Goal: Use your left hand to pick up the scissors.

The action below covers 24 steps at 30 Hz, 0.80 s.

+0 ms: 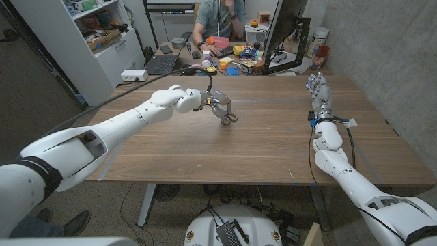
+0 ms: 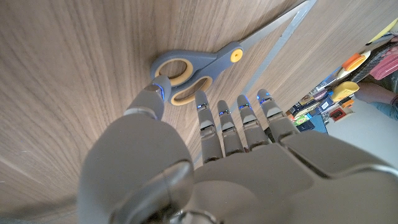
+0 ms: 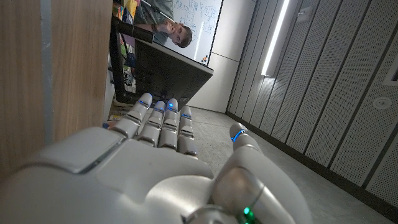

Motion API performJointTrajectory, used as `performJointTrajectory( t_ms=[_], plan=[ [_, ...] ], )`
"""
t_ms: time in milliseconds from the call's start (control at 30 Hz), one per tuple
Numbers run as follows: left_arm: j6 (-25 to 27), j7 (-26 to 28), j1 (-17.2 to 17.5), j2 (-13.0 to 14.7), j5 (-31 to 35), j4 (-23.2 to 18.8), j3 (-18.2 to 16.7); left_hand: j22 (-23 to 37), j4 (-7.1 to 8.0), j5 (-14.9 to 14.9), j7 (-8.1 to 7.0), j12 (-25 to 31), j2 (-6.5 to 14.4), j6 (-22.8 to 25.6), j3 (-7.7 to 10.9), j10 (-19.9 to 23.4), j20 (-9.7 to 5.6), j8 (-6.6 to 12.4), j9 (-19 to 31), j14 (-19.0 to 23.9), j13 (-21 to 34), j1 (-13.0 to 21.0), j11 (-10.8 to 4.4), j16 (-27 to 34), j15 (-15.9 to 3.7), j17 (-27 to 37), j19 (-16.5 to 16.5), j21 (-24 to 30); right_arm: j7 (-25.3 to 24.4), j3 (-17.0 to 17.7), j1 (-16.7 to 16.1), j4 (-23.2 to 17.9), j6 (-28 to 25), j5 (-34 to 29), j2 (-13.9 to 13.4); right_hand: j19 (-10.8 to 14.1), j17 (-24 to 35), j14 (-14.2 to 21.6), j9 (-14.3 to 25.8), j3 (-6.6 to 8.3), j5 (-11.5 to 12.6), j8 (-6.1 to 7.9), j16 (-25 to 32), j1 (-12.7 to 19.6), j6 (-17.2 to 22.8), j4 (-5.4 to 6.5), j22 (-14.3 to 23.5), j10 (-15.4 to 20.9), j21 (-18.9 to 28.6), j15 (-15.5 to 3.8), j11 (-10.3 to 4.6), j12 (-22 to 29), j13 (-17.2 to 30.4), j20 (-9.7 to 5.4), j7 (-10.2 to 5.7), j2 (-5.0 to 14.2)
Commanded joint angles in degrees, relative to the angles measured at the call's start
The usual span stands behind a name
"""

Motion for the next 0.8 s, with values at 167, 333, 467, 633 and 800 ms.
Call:
performJointTrajectory(
  t_ms=[167, 333, 467, 633, 800],
  plan=[
    [0.64, 0.0, 0.01, -0.07, 0.12, 0.58, 0.09, 0.08, 0.0, 0.04, 0.28, 0.2, 0.09, 0.69, 0.09, 0.67, 0.09, 0.36, 0.19, 0.62, 0.14, 0.9, -0.41, 0.18, 0.16, 0.27, 0.11, 0.17, -0.05, 0.37, -0.52, 0.05, -0.36, 0.36, -0.46, -0.02, 0.13, 0.58, 0.19, -0.13, 0.38, -0.08, 0.15, -0.2, 0.05, -0.12, 0.23, 0.32, -0.11, -0.12, -0.1, -0.03, 0.25, 0.4, -0.35, -0.09],
    [0.25, -0.28, -0.41, -0.42, 0.12, 1.29, 0.51, 0.09, 0.06, 0.01, 0.15, 0.23, 0.2, 0.79, 0.13, 0.84, 0.09, 0.3, 0.19, 0.78, 0.13, 1.03, -0.44, 0.21, -0.01, 0.28, 0.14, 0.19, 0.68, 0.36, -0.19, 1.07, 0.11, 0.57, -0.3, 0.01, 0.13, 0.55, 0.19, -0.16, 0.41, -0.08, 0.14, -0.21, 0.06, -0.14, 0.23, 0.4, -0.18, -0.12, -0.06, -0.01, 0.25, 0.41, -0.36, -0.1],
    [-0.03, -0.33, -0.87, -0.99, -0.01, 2.26, 0.87, 0.1, 0.15, -0.02, 0.17, 0.21, 0.32, 0.81, 0.16, 0.88, 0.06, 0.23, 0.18, 0.84, 0.12, 1.06, -0.54, 0.22, -0.1, 0.29, 0.18, 0.21, 1.29, 0.42, 0.22, 2.22, 0.72, 0.84, -0.03, 0.02, 0.12, 0.62, 0.19, -0.19, 0.44, -0.07, 0.16, -0.22, 0.07, -0.16, 0.23, 0.39, -0.25, -0.16, -0.07, -0.04, 0.25, 0.43, -0.37, -0.1],
    [-0.51, 0.43, -1.45, -1.8, 0.01, 3.89, 1.47, 0.12, 0.26, -0.06, 0.13, 0.22, 0.46, 0.84, 0.19, 0.99, 0.0, 0.15, 0.18, 0.91, 0.11, 1.08, -0.65, 0.22, -0.12, 0.3, 0.22, 0.23, 1.97, 0.43, 0.44, 3.2, 1.09, 1.13, 0.08, 0.04, 0.12, 0.68, 0.19, -0.23, 0.47, -0.06, 0.17, -0.23, 0.1, -0.19, 0.24, 0.42, -0.33, -0.12, -0.07, -0.04, 0.25, 0.41, -0.45, -0.12],
    [-0.87, 0.29, -2.14, -2.61, -0.5, 5.39, 2.04, 0.13, 0.41, -0.11, 0.21, 0.21, 0.63, 0.89, 0.22, 1.07, -0.12, 0.08, 0.18, 0.96, 0.1, 1.03, -0.67, 0.22, -0.22, 0.32, 0.24, 0.25, 2.33, 0.45, 0.7, 4.03, 1.36, 1.32, 0.22, 0.06, 0.12, 0.8, 0.19, -0.28, 0.5, -0.03, 0.2, -0.25, 0.18, -0.22, 0.24, 0.47, -0.42, -0.23, -0.03, -0.05, 0.25, 0.38, -0.51, -0.14]
  ],
)
